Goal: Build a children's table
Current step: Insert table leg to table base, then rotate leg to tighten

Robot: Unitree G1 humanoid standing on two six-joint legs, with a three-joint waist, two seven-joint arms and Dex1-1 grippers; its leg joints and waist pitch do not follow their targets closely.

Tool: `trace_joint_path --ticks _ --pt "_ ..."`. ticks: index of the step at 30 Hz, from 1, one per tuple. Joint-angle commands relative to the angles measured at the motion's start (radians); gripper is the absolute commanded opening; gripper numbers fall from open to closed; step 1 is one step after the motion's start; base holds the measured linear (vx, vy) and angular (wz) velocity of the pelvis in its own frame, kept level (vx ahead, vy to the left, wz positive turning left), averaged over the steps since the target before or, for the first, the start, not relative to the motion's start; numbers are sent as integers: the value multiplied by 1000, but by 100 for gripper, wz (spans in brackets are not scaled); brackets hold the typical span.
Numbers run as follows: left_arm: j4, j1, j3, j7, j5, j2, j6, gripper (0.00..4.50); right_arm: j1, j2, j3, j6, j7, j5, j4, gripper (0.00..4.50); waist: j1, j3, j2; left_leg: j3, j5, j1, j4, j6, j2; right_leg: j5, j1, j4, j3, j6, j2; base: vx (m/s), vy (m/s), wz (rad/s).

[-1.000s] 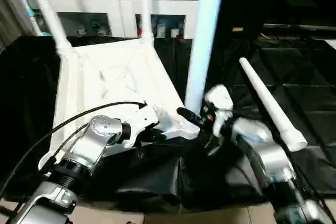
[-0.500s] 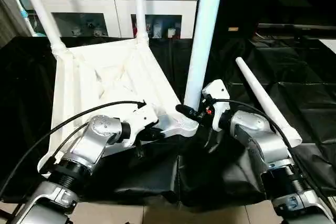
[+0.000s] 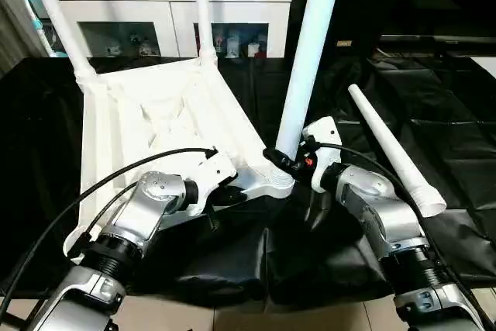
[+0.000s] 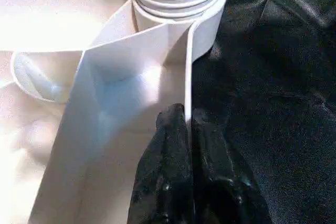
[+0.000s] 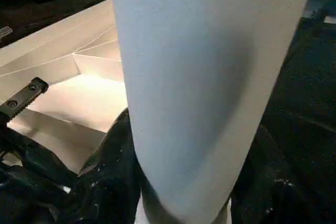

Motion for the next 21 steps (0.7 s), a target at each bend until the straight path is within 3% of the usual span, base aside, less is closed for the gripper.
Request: trace_joint_path --ticks 1,6,11,15,16,17,18,19,20,21 --pt "24 2 20 24 1 11 -7 0 53 -21 17 55 -32 -56 114 185 -3 -27 -4 -36 -467 22 -83 1 52 -661 5 -114 45 -53 -96 0 0 0" --pt "33 -3 0 25 19 10 15 0 32 11 -1 57 -131 -75 137 185 -14 -21 -3 -43 -534 37 -80 -12 47 -760 -6 -130 32 -15 -94 0 0 0" --pt "33 -3 0 26 20 10 16 0 31 13 -2 57 -135 -76 138 185 -29 -22 3 -51 -599 43 -89 -18 50 -709 0 -135 21 -19 -92 0 0 0" --pt "47 -15 4 52 21 -11 40 0 6 43 -24 51 -220 -88 172 185 -31 -21 5 -50 -596 39 -94 -22 52 -686 0 -132 26 -32 -94 0 0 0" --pt "90 -44 22 115 18 -47 55 0 -21 70 -37 53 -265 -84 206 185 -35 -21 4 -51 -603 41 -92 -23 49 -702 -1 -134 22 -29 -94 0 0 0" --pt "237 -142 84 329 10 -172 104 0 -117 161 -79 55 -419 -72 323 185 -44 -16 0 -47 -611 45 -88 -24 45 -727 -8 -139 16 -24 -89 0 0 0" --pt "302 -187 106 417 9 -228 121 0 -161 204 -103 51 -495 -62 375 185 -47 -14 6 -45 -634 65 -78 -29 40 -752 -22 -150 2 -20 -84 0 0 0" --pt "343 -216 115 471 11 -263 127 0 -192 234 -125 50 -542 -46 411 185 -54 -17 6 -45 -673 97 -59 -30 35 -751 -27 -173 -37 -1 -73 -81 29 2" --pt "347 -219 113 474 13 -267 125 0 -197 239 -130 48 -547 -41 416 185 -56 -13 17 -59 -708 72 -87 -17 51 -653 19 -166 -70 20 -67 -81 29 2" --pt "349 -224 105 476 19 -273 116 0 -209 248 -139 40 -557 -33 424 185 -51 -9 33 -68 -768 28 -134 -16 82 -543 66 -102 -60 9 -66 -51 69 -13"
